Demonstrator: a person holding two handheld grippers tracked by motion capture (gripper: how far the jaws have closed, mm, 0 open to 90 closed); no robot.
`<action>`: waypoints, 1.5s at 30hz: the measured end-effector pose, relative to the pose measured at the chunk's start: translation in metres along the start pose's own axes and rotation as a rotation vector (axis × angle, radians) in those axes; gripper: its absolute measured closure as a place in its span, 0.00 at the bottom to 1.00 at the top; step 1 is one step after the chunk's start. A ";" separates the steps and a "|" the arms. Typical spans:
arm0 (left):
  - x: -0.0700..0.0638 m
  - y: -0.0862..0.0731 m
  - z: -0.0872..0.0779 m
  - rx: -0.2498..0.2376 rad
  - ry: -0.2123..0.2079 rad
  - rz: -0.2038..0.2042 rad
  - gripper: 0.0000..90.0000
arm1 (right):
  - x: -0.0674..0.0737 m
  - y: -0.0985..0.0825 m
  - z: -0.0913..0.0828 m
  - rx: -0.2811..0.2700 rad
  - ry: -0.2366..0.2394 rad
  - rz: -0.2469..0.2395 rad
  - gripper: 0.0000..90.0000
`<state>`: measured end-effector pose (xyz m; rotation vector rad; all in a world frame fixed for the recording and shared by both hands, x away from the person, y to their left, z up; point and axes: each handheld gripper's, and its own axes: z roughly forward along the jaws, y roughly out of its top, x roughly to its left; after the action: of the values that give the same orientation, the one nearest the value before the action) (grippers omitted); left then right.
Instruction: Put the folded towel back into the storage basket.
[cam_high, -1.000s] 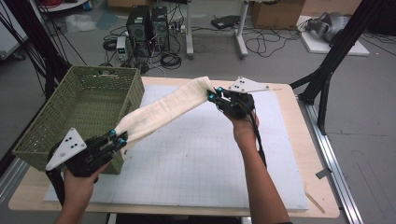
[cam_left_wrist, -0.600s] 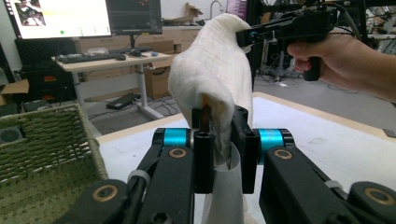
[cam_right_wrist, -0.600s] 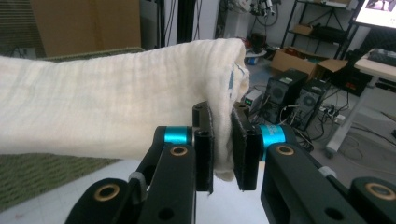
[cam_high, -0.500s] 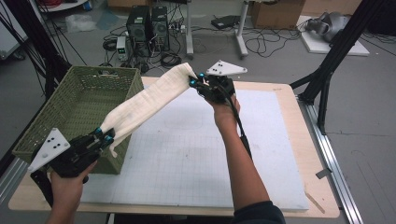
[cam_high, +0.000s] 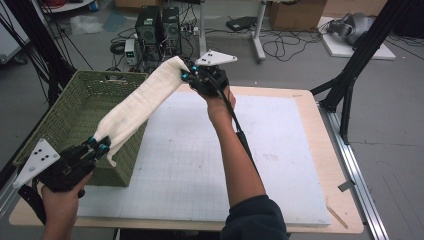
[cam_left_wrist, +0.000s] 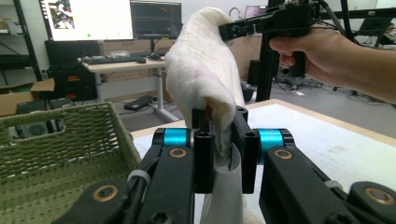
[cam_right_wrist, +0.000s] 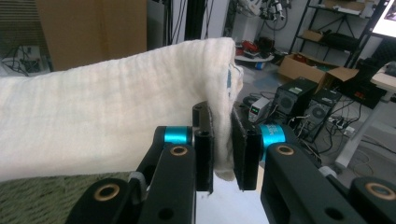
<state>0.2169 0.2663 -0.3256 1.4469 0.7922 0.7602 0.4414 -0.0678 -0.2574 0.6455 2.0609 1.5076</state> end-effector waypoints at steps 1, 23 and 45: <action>0.001 0.000 -0.001 0.001 0.002 -0.001 0.90 | 0.001 0.002 0.004 0.002 0.003 0.001 0.90; 0.029 -0.003 -0.024 -0.014 0.105 -0.045 0.90 | 0.027 0.029 0.080 0.008 0.055 0.006 0.90; 0.044 -0.007 -0.040 0.024 0.214 -0.059 0.90 | 0.059 0.045 0.149 0.039 0.096 -0.010 0.90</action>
<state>0.2076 0.3251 -0.3323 1.3717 1.0056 0.8728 0.4959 0.0892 -0.2599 0.5866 2.1670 1.5234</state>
